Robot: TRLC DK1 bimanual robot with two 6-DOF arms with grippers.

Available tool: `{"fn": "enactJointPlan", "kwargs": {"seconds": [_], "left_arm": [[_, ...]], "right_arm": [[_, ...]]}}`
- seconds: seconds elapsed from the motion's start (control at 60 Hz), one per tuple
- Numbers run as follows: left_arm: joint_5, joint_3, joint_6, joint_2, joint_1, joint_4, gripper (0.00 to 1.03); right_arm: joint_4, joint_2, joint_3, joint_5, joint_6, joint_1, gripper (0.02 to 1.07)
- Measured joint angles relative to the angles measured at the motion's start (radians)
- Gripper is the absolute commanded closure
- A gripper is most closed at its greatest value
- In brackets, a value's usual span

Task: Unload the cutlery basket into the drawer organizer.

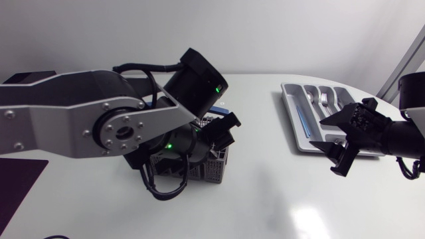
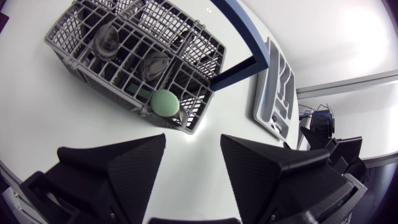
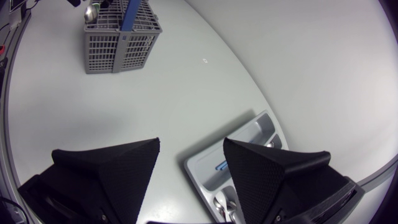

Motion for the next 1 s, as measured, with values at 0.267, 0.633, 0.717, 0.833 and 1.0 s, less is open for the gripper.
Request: {"fn": "enactJointPlan", "kwargs": {"seconds": [0.267,0.633,0.717,0.833,1.0], "left_arm": [[0.001,0.002,-0.021,0.041,0.009,0.000,0.72],[0.002,0.005,-0.051,0.062,0.043,0.033,0.88],[0.004,0.005,-0.055,0.066,0.046,0.040,0.89],[0.004,0.005,-0.062,0.084,0.046,0.056,0.95],[0.005,0.006,-0.086,0.089,0.052,0.069,1.00]], "right_arm": [[0.001,-0.072,-0.053,0.040,0.122,0.149,0.32],[0.012,-0.095,-0.103,0.070,0.201,0.267,0.32],[0.019,-0.095,-0.109,0.070,0.212,0.278,0.32],[0.031,-0.095,-0.116,0.073,0.215,0.287,0.32],[0.034,-0.095,-0.116,0.074,0.215,0.288,0.32]]}}
